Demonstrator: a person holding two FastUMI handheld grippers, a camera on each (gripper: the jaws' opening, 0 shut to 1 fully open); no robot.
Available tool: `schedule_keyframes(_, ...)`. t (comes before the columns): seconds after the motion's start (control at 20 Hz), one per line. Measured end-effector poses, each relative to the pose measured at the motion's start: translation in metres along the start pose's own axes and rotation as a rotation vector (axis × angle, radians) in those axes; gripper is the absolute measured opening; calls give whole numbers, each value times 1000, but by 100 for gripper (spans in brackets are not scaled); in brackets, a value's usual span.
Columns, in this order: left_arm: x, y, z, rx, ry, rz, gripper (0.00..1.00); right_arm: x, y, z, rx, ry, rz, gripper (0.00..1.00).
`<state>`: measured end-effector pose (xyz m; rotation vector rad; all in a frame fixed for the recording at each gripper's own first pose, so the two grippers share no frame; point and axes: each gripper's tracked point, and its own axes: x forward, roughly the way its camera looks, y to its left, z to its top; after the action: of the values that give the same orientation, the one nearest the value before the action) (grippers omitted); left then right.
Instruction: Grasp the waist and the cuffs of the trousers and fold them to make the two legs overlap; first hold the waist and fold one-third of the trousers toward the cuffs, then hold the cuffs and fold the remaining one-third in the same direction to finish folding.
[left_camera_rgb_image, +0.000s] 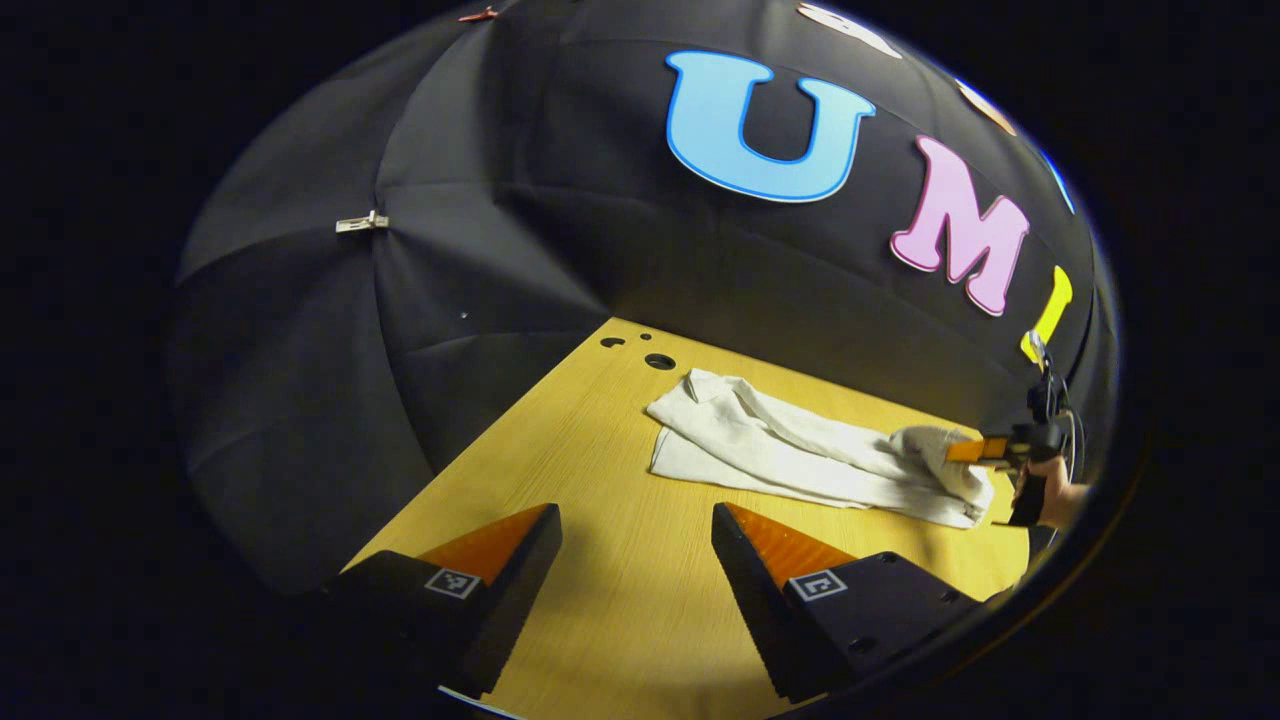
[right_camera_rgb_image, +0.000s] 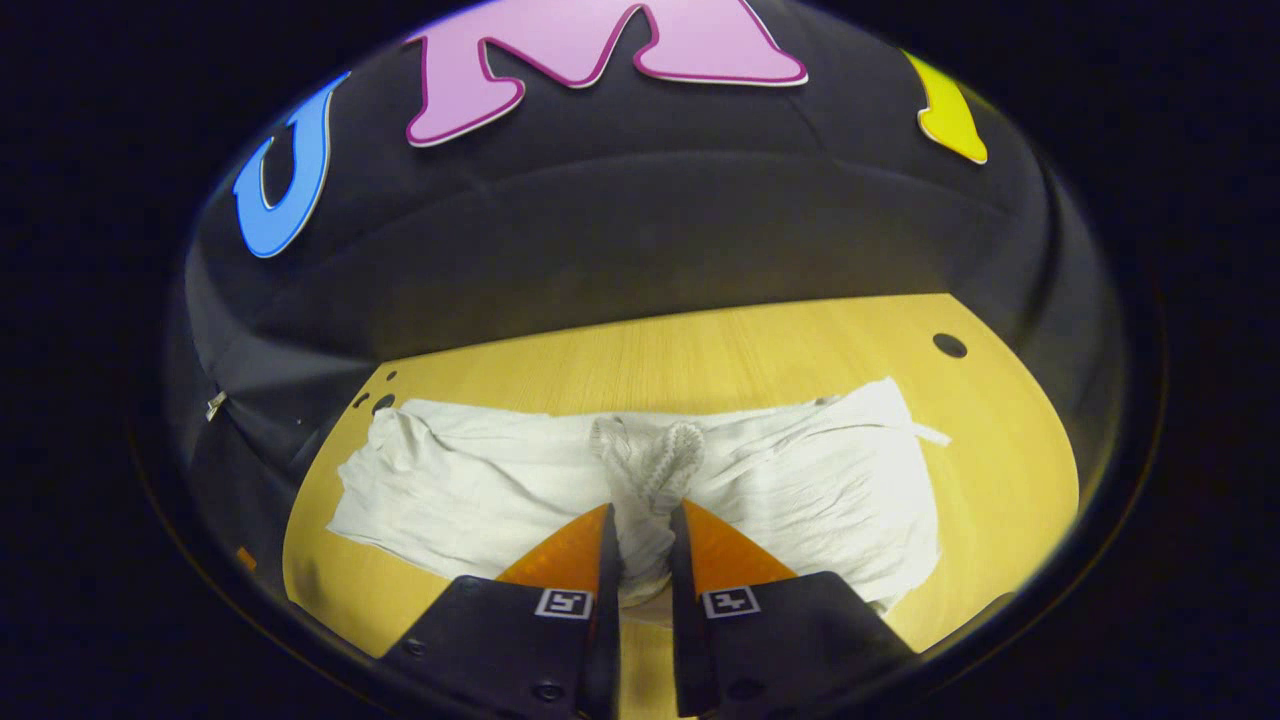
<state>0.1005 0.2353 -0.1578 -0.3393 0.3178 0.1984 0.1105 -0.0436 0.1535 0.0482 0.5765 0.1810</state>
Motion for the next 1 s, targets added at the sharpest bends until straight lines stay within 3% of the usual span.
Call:
schedule_keyframes(0.1,13,-4,9,-23,-14,-8,96,1,3,-3,8,17,47,31)
schedule_keyframes(0.15,17,-9,15,-28,-23,-15,96,5,9,-15,15,28,75,42)
schedule_keyframes(0.2,25,-15,21,-33,-34,-23,96,6,11,-20,17,39,89,44)
schedule_keyframes(0.25,33,-22,29,-44,-40,-34,96,1,17,-26,16,45,100,38)
schedule_keyframes(0.3,43,-29,35,-59,-45,-43,96,-4,23,-27,15,43,108,58)
schedule_keyframes(0.35,55,-35,43,-82,-53,-51,96,-9,25,-28,9,38,107,61)
schedule_keyframes(0.4,68,-41,49,-112,-57,-59,95,-19,21,-29,2,33,103,87)
schedule_keyframes(0.5,95,-49,60,-164,-65,-68,96,-38,10,-30,-10,16,86,99)
schedule_keyframes(0.75,162,-49,66,-94,-68,-12,96,-100,-52,-52,-25,-5,-32,99)
schedule_keyframes(1.0,223,-51,37,0,17,43,96,-181,-115,-74,-25,-18,-189,99)
